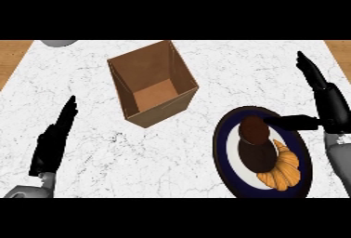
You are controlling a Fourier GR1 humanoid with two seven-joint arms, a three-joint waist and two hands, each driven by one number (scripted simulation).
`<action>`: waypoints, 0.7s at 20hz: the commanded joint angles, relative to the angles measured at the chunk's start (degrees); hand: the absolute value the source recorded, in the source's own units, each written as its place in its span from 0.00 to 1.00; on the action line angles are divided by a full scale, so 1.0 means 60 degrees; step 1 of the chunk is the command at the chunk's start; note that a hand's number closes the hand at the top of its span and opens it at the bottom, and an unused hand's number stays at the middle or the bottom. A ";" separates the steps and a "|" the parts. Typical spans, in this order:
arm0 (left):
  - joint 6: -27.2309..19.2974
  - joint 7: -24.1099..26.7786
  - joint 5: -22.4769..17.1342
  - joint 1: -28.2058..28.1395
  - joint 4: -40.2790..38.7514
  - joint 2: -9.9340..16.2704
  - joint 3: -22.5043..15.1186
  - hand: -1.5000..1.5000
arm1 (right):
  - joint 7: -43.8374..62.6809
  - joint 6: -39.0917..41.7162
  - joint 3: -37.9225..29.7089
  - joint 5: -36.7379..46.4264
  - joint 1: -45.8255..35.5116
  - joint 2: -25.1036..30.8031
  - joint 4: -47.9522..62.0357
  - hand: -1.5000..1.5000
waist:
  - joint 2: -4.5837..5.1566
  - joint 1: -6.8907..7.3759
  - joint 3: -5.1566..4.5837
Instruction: Pick the cupcake from the plate and place it in the cardboard box
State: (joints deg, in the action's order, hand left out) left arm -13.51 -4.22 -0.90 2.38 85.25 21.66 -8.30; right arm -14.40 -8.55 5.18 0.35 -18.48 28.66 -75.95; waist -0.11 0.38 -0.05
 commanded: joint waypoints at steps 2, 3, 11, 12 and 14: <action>0.0135 -0.0251 0.0027 -0.0125 0.0273 0.0100 -0.0034 0.50 | 0.1580 0.1288 0.0976 0.1233 -0.0207 0.1700 -0.0507 0.00 | -0.0034 -0.0024 -0.0019; 0.0157 -0.0059 -0.0109 -0.0237 0.0188 0.0169 0.0184 0.50 | 0.1767 0.1720 0.1096 0.1474 -0.0392 0.2195 -0.0335 0.00 | -0.0019 0.0062 -0.0027; 0.0054 0.0110 0.0126 -0.0170 -0.0060 -0.0107 0.0132 0.50 | 0.4349 0.4477 0.2572 0.1750 -0.0277 0.3026 -0.1942 0.00 | -0.0003 -0.0092 -0.0011; -0.0179 0.0065 0.0411 -0.0297 0.0137 -0.0153 0.0033 0.50 | 0.5139 0.4701 0.2639 0.1516 -0.0387 0.2752 -0.2558 0.00 | -0.0020 -0.0082 -0.0008; -0.0287 -0.0036 0.0569 -0.0350 0.0170 -0.0541 -0.0208 0.50 | 0.5449 0.4873 0.2657 0.1761 -0.0212 0.2674 -0.2859 0.00 | -0.0005 -0.0090 0.0000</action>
State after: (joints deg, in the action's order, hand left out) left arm -13.70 -4.27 0.46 0.57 86.46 20.84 -8.05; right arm 11.67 16.62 19.15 9.96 -20.25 45.16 -88.40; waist -0.23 -0.03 -0.11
